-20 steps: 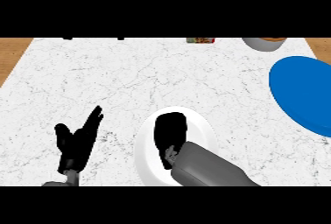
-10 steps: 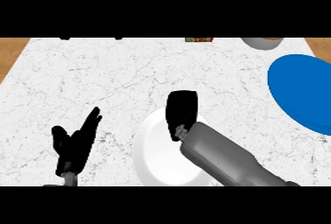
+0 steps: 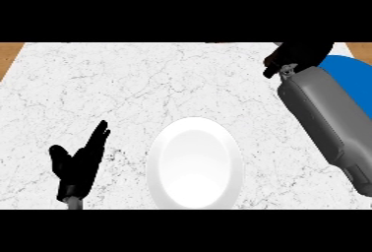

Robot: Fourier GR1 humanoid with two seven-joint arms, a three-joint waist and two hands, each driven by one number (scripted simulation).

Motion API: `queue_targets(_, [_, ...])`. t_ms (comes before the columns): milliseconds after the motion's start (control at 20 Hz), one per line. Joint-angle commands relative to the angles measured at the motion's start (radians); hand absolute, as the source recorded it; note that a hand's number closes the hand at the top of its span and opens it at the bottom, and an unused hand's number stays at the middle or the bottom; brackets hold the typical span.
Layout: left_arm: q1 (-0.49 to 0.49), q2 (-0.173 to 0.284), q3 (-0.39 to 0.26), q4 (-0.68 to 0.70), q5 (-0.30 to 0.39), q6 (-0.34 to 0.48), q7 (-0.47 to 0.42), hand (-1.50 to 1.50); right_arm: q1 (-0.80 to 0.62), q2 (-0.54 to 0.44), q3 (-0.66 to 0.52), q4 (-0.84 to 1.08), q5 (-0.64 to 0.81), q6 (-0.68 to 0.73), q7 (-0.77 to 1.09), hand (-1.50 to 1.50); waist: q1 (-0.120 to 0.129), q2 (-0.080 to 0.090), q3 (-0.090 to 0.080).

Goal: Pick the sweet potato from the plate and place it in the plate

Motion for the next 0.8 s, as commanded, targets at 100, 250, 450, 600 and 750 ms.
queue_targets(100, [0.001,-0.008,-0.023,-0.003,-0.001,-0.013,0.011,0.00,-0.096,-0.134,-0.156,0.106,0.141,-0.208,0.277,1.50,0.054,0.026,-0.006])
queue_targets(250, [-0.018,-0.007,-0.025,-0.007,0.001,-0.018,0.018,0.00,-0.120,-0.185,-0.208,0.126,0.218,-0.271,0.316,1.50,0.059,0.028,-0.006])
queue_targets(450, [-0.023,-0.009,-0.035,0.002,-0.002,-0.027,0.017,0.00,-0.126,-0.224,-0.281,0.148,0.312,-0.349,0.323,1.50,0.066,0.029,-0.006])
queue_targets(600, [-0.018,-0.017,-0.039,-0.001,-0.007,-0.019,0.017,0.00,-0.102,-0.247,-0.339,0.147,0.373,-0.433,0.323,1.50,0.068,0.029,-0.002])
queue_targets(750, [-0.028,-0.015,-0.042,-0.004,-0.005,-0.024,0.027,0.00,-0.073,-0.266,-0.391,0.169,0.455,-0.465,0.323,1.50,0.070,0.028,-0.003])
